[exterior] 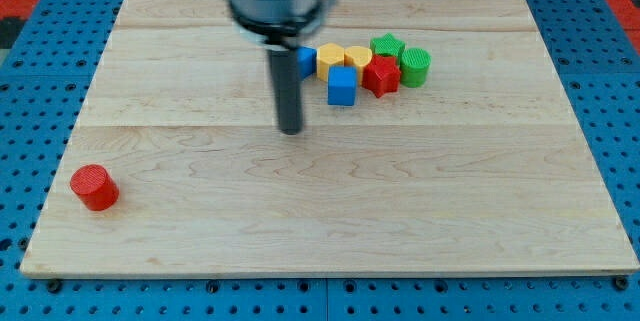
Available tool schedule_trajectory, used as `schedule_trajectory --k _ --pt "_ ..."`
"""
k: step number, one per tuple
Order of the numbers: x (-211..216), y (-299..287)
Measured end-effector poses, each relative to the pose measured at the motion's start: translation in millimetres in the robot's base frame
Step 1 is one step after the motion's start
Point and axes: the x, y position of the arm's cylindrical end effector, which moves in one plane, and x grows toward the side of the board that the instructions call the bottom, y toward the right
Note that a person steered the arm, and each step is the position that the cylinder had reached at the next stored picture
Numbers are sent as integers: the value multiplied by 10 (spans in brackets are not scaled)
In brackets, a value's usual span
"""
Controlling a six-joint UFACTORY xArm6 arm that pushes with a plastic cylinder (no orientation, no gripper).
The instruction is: Slide blue cube towards red circle
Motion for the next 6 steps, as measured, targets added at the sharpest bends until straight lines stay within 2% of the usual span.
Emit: schedule_trajectory --k 1,3,4,5,6 --pt "-94 333" --pt "-713 1048" --pt "-714 403" --pt "-474 -147" --pt "-264 -437"
